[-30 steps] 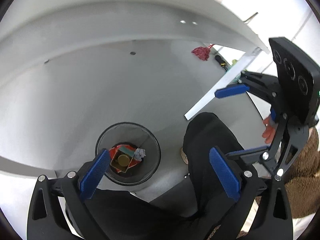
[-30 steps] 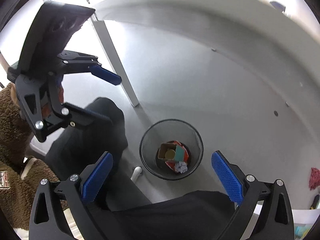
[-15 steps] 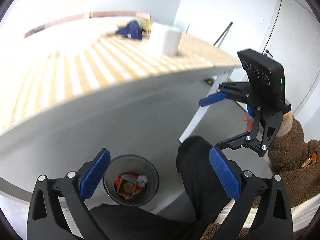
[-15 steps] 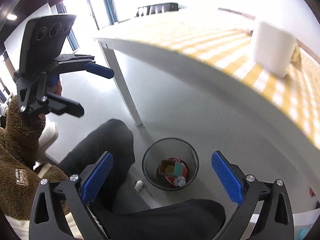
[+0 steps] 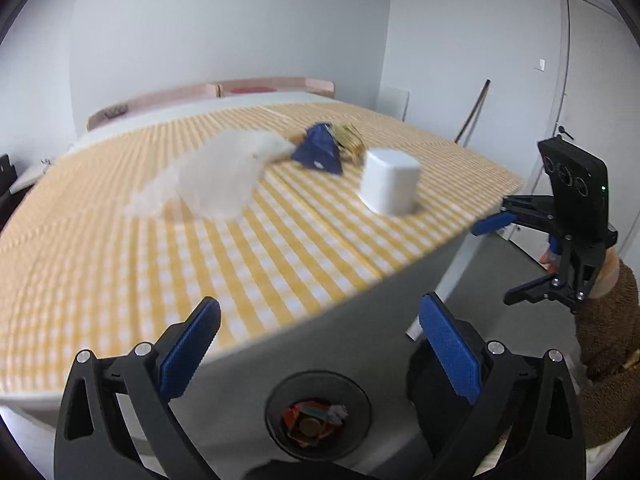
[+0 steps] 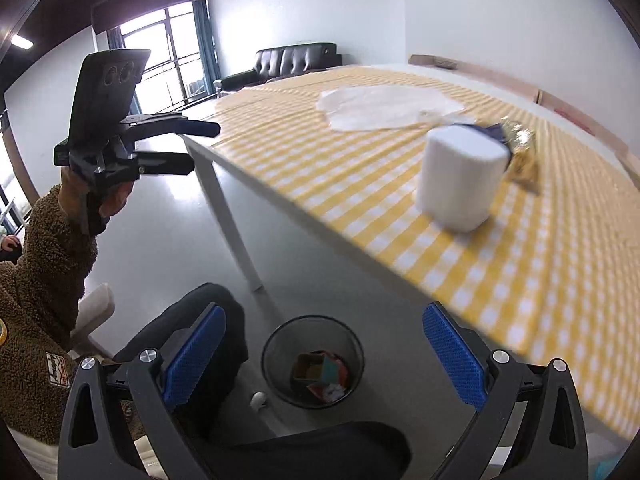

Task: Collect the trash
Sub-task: 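Raise both tools back toward the tissue and white cup on the table, then pinch the white tissue with the left tool while the right tool grasps the white cup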

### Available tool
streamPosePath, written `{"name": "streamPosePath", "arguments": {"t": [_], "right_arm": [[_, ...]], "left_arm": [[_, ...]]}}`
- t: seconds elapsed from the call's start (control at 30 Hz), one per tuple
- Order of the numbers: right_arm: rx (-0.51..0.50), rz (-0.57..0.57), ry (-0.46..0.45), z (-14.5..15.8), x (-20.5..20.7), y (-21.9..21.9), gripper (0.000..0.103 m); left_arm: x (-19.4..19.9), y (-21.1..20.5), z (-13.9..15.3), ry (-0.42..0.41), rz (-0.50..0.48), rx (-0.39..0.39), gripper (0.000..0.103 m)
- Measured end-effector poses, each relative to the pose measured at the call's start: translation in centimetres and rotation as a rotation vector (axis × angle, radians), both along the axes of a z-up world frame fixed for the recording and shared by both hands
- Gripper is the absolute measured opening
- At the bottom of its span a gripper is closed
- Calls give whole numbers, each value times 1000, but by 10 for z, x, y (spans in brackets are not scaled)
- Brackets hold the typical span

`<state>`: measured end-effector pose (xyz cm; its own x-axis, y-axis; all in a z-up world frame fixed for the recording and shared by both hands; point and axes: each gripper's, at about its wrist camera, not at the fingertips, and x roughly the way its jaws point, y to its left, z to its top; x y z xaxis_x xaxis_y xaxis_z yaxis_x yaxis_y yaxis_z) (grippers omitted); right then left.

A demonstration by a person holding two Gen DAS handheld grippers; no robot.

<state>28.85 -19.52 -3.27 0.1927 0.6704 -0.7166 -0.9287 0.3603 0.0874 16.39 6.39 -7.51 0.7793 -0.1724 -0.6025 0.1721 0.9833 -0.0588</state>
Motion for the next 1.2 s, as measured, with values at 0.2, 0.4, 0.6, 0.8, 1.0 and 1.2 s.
{"name": "streamPosePath", "arguments": {"t": [0.2,0.4,0.6,0.8,1.0,1.2], "right_arm": [[14,-26,-26,13,27,-3,100],[4,-35,-32,20,70,8,100],[-5,-22,-26,20,108,25,100],[-15,8,-5,12,130,40,100],[-27,47,-6,6,137,53,100],[-18,35,19,4,144,56,99]], "left_arm": [[40,19,22,1,58,38,99],[82,41,34,13,118,48,99],[133,60,25,77,172,97,99],[178,74,7,175,186,115,99],[196,91,-1,220,219,80,96],[204,101,-14,291,239,82,72]]}}
